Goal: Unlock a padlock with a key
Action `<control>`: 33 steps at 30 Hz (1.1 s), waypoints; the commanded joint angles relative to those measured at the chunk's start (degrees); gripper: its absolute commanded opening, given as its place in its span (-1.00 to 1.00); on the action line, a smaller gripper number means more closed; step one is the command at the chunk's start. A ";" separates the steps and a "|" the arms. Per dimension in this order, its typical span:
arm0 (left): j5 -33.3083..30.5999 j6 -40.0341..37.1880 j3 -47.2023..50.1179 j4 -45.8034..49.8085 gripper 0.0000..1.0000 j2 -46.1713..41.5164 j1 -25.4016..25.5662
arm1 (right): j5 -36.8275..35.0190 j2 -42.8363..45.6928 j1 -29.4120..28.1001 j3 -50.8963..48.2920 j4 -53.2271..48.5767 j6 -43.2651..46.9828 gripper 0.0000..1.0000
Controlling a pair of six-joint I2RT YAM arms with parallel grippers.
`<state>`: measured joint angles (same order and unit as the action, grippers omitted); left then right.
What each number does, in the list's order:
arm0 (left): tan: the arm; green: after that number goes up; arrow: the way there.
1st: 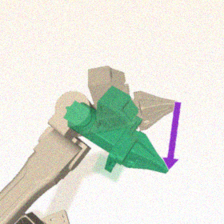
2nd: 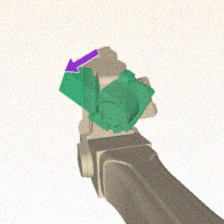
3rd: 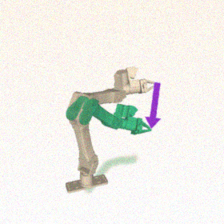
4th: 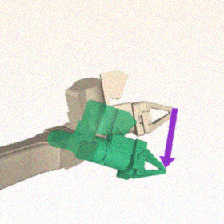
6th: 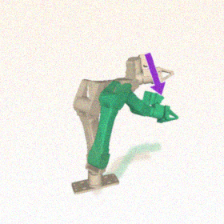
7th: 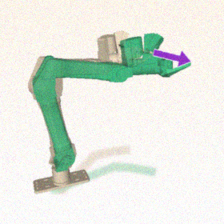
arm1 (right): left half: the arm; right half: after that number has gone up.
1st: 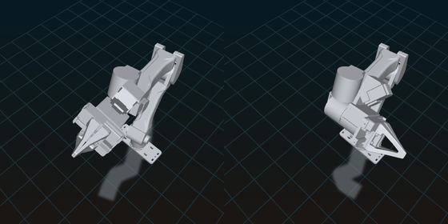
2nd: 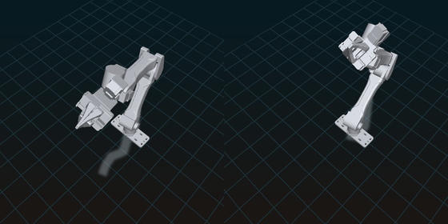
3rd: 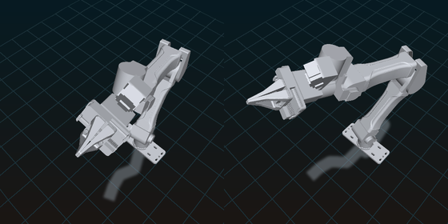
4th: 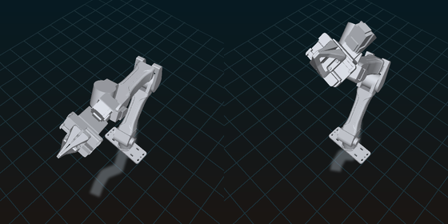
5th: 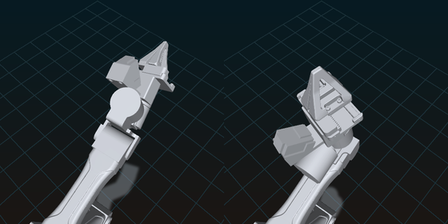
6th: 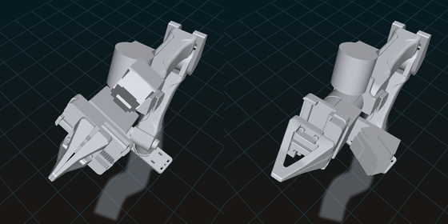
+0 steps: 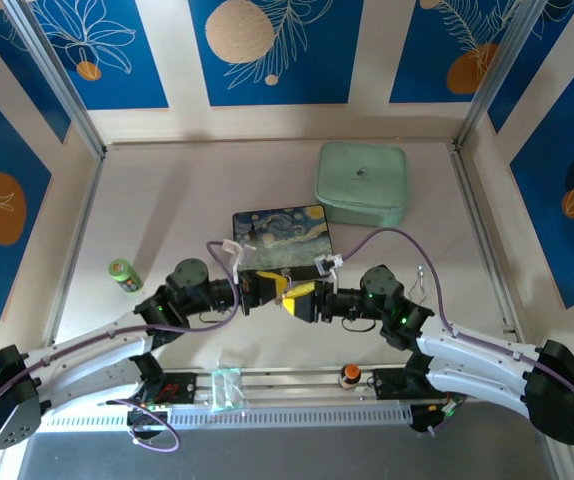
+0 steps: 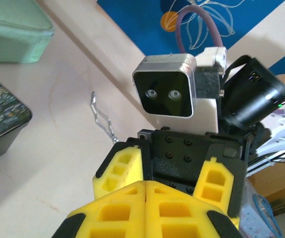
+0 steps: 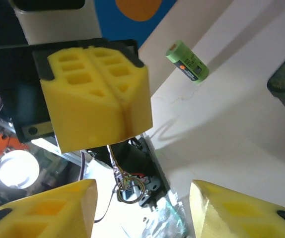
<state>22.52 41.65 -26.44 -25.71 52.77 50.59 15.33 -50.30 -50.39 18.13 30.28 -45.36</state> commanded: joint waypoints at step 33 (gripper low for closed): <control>1.01 4.66 3.92 -12.31 -0.87 1.78 -0.67 | -2.79 -1.65 -4.28 -2.01 9.01 0.28 -1.00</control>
<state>23.99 46.22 -23.42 -37.08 54.52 50.37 13.93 -53.47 -54.17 17.65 37.67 -45.06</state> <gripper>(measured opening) 0.076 0.047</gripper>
